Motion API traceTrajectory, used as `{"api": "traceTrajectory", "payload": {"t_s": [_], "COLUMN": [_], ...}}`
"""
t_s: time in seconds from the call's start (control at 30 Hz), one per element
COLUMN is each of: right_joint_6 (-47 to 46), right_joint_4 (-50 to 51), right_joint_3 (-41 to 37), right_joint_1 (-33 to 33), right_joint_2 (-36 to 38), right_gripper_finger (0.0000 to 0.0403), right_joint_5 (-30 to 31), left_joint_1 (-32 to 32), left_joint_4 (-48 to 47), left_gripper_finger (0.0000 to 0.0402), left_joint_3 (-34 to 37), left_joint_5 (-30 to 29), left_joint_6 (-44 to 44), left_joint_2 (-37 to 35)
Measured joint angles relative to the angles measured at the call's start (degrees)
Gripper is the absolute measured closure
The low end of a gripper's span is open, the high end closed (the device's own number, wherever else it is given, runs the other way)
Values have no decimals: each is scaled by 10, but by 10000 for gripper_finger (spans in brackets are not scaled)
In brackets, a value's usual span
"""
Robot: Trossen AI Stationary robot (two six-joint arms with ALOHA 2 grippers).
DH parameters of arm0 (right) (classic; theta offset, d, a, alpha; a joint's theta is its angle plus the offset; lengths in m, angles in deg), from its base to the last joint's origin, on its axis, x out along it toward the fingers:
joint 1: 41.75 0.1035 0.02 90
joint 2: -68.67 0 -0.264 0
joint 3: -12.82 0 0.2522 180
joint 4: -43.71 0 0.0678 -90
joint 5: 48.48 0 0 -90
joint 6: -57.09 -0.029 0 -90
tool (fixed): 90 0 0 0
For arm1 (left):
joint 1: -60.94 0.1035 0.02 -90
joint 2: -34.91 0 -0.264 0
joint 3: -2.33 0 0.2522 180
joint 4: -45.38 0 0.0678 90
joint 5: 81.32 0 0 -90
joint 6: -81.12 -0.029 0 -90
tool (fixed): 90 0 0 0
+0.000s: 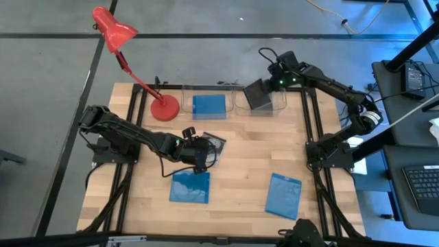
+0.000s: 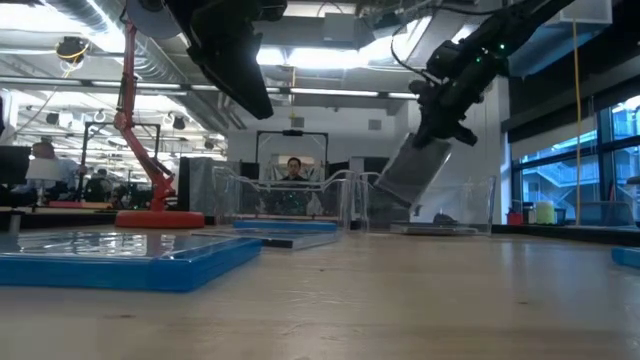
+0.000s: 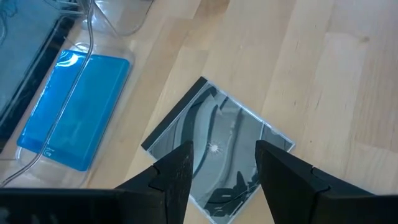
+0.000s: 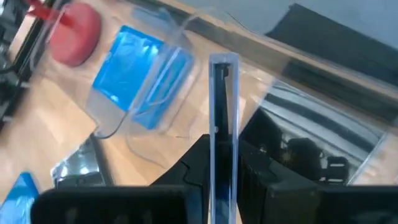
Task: Pick & place jewel cases by type
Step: Put the right black cd case into the right transparent bin
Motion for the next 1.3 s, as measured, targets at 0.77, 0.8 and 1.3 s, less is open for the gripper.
{"api": "traceTrajectory", "payload": {"t_s": [0.77, 0.8, 1.3], "right_joint_6": [377, 383, 487], "right_joint_4": [259, 259, 347], "right_joint_3": [214, 214, 214], "right_joint_1": [0, 0, 20], "right_joint_2": [-2, -6, -127], "right_gripper_finger": [347, 347, 347], "right_joint_5": [72, 72, 70], "left_joint_1": [0, 0, 1], "left_joint_4": [32, 32, 32], "left_gripper_finger": [234, 234, 234], "left_joint_3": [0, 0, 0], "left_joint_5": [-14, -14, -12], "left_joint_6": [1, 3, 27], "left_joint_2": [0, 0, 0]}}
